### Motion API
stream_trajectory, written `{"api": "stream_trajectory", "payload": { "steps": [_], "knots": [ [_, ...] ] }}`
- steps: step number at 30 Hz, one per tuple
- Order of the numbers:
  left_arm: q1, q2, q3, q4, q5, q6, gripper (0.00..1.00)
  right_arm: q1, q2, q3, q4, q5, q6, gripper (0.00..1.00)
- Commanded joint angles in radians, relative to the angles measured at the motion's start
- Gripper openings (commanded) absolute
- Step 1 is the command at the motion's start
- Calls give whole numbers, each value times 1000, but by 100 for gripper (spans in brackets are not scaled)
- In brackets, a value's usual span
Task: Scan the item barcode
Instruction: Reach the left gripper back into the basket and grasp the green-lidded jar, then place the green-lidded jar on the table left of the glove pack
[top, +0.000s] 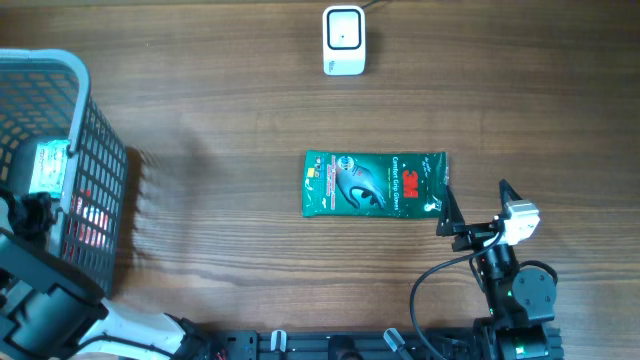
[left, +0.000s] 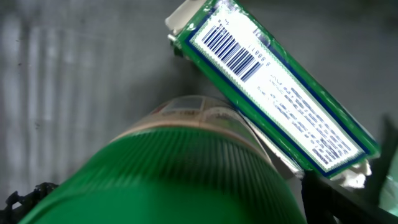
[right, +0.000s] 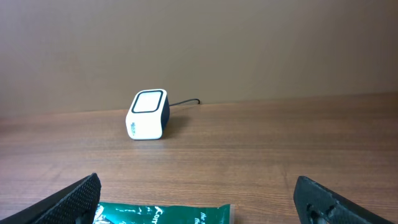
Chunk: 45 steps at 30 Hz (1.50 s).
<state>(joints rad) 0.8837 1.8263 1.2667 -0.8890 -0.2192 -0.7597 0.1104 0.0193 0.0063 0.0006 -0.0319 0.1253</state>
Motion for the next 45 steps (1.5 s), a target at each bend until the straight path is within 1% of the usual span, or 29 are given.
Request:
{"api": "stream_trajectory", "payload": {
  "steps": [1, 3, 5, 7, 9, 10, 13, 15, 17, 18, 19, 20, 21, 22, 23, 24, 27, 28, 29, 31, 33, 34, 36, 38, 42, 44, 45],
  "knots": [
    [5, 18, -6, 5, -72, 20, 92, 2, -5, -1, 4, 10, -18, 100],
    [5, 18, -6, -9, -89, 20, 77, 2, -5, -1, 4, 10, -18, 100],
    [5, 17, -6, -21, -89, 20, 73, 2, -5, -1, 4, 10, -18, 100],
    [5, 2, -5, -48, -89, 20, 61, 2, -5, -1, 4, 10, -18, 100],
    [5, -37, -4, -70, -89, 20, 56, 2, -5, -1, 4, 10, -18, 100],
    [5, -58, -3, -76, -88, 20, 56, 2, -5, -1, 4, 10, -18, 100],
    [4, -197, 2, -100, -78, 20, 57, 2, -5, -1, 4, 10, -18, 100],
    [4, -321, 25, -120, -6, 20, 59, 2, -5, -1, 4, 10, -18, 99],
    [4, -441, 48, -133, 136, 19, 59, 2, -5, -1, 4, 10, -18, 100],
    [4, -496, 55, -130, 233, 18, 59, 2, -5, -1, 4, 10, -18, 100],
    [4, -577, 61, -117, 365, 10, 58, 2, -5, -1, 4, 10, -18, 100],
    [0, -661, 61, -106, 473, -14, 57, 2, -5, -1, 4, 10, -18, 100],
    [-16, -749, 61, -92, 550, -19, 57, 2, -5, -1, 4, 10, -18, 99],
    [-47, -831, 61, -80, 594, -29, 57, 2, -5, -1, 4, 9, -18, 100],
    [-95, -903, 61, -72, 606, -42, 57, 2, -5, -1, 4, 10, -18, 100],
    [-133, -940, 61, -66, 612, -44, 57, 2, -5, -1, 4, 10, -18, 100],
    [-386, -1025, 61, -62, 603, -56, 57, 2, -5, -1, 4, 10, -18, 99],
    [-481, -1020, 59, -68, 578, -51, 57, 2, -5, -1, 4, 10, -18, 100],
    [-643, -983, 45, -70, 494, -17, 58, 2, -5, -1, 4, 10, -18, 100],
    [-804, -914, 16, -77, 407, -3, 58, 2, -5, -1, 4, 10, -18, 100],
    [-1009, -757, -13, -104, 314, -3, 58, 2, -5, -1, 4, 10, -18, 100],
    [-1086, -664, -18, -107, 283, -3, 58, 2, -5, -1, 4, 10, -18, 100],
    [-1194, -477, -18, -94, 241, -3, 59, 2, -5, -1, 4, 10, -18, 100],
    [-1240, -322, -18, -80, 219, -3, 59, 2, -5, -1, 4, 10, -18, 99],
    [-1255, -58, -18, -46, 217, -3, 59, 2, -5, -1, 4, 10, -18, 100],
    [-1260, 5, -18, -17, 216, -3, 60, 2, -5, -1, 4, 10, -18, 100],
    [-1262, 9, -18, -7, 216, -1, 63, 2, -5, -1, 4, 10, -18, 100]
  ]
}}
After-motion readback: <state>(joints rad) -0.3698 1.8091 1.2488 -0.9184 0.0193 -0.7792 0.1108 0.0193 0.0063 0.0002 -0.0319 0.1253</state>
